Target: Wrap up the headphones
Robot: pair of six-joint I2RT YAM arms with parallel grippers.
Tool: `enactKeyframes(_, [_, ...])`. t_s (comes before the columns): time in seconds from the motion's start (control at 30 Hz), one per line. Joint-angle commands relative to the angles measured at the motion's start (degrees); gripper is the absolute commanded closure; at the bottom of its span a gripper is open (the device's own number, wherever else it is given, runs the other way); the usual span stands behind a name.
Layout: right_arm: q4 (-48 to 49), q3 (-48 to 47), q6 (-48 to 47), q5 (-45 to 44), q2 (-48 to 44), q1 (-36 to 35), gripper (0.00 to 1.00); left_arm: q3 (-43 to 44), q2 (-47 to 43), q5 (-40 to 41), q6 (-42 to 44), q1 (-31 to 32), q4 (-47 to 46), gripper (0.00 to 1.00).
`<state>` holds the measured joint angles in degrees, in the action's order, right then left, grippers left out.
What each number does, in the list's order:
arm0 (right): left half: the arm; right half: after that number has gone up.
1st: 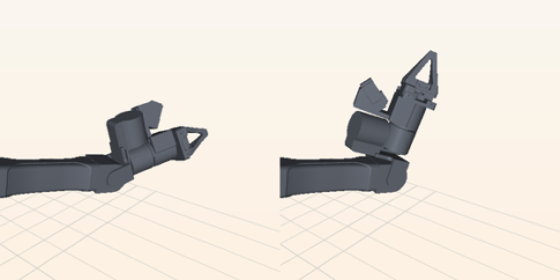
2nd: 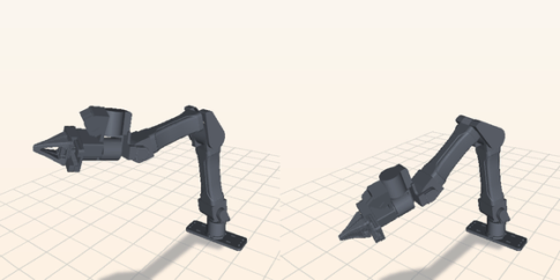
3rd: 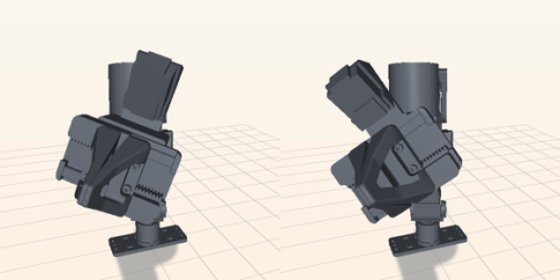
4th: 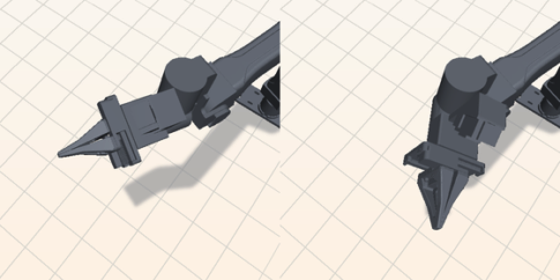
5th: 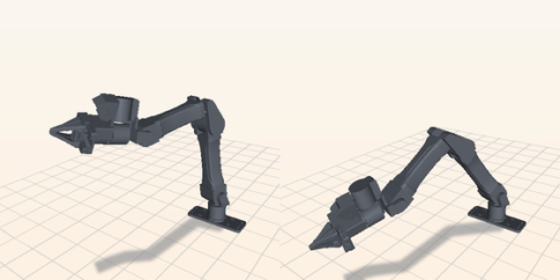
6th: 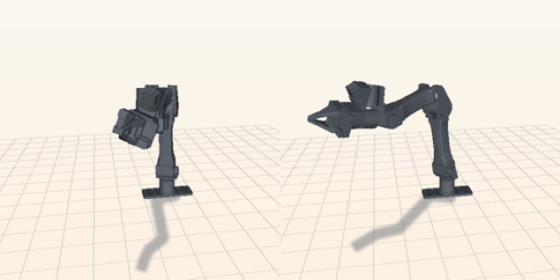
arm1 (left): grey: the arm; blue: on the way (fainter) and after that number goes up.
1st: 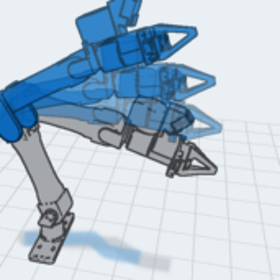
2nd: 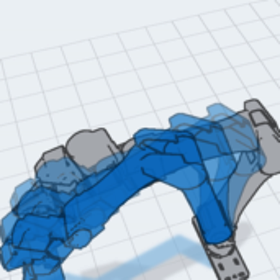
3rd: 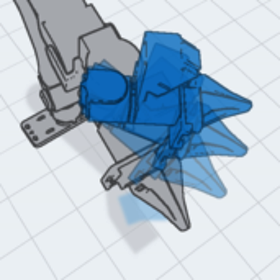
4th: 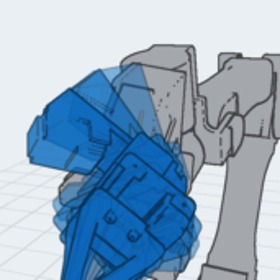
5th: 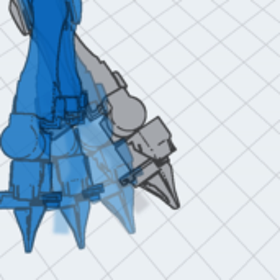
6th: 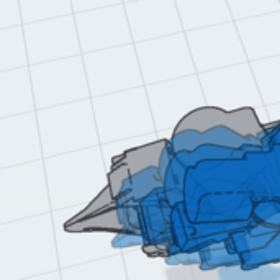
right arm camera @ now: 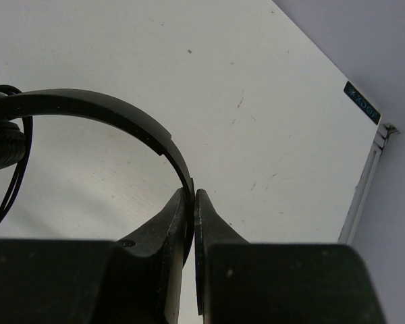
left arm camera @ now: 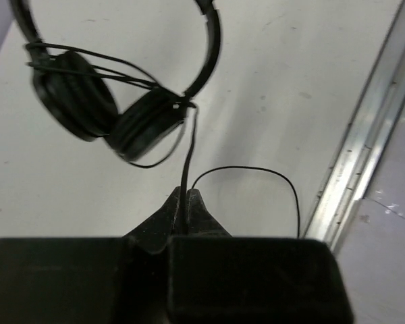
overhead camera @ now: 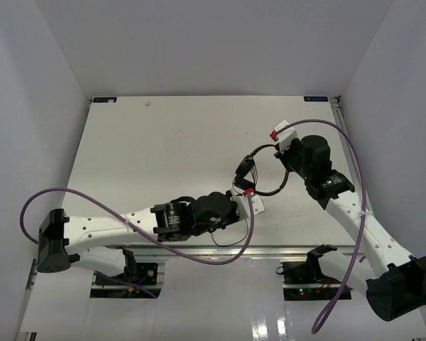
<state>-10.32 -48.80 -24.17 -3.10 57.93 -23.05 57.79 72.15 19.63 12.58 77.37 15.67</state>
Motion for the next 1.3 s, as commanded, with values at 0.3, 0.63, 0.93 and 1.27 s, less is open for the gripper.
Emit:
enactKeyframes(0.3, [-7.2, -0.4, -14.5, 16.3, -3.9, -1.6, 0.92, 5.3, -0.3, 3.1, 13.3, -8.1, 0.5, 1.00])
enactKeyframes(0.63, [-11.6, -1.3, -10.0, 24.8, -4.1, -2.4, 0.92, 5.8, 2.4, 1.1, 17.1, -13.1, -7.3, 0.92])
enactKeyframes(0.93, [-13.9, -4.1, -3.6, 31.9, -5.2, -2.4, 0.92, -1.4, 1.4, -6.0, 9.6, -18.3, -12.1, 0.79])
enactKeyframes(1.27, [-14.9, -9.6, 3.0, 39.4, -4.2, -0.2, 0.92, -13.7, -3.6, -14.7, -0.4, -21.3, -24.3, 0.68])
